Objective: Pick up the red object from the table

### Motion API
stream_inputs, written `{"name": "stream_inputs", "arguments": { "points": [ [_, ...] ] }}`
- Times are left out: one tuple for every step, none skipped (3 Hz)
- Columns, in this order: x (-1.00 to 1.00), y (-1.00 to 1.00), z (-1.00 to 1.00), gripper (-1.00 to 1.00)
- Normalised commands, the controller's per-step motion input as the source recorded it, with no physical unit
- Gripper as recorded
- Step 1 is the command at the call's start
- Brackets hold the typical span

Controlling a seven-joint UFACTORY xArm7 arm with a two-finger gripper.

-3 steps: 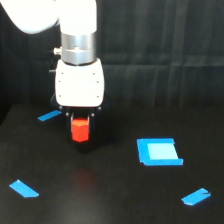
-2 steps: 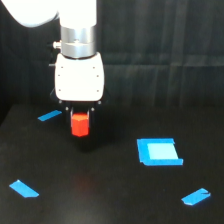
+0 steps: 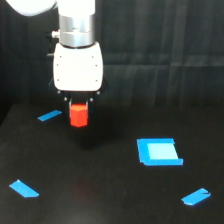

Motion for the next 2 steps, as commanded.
{"name": "stream_inputs", "arguments": {
  "points": [
    [-0.04, 0.05, 0.65, -0.92],
    [-0.05, -0.02, 0.41, -1.0]
  ]
}}
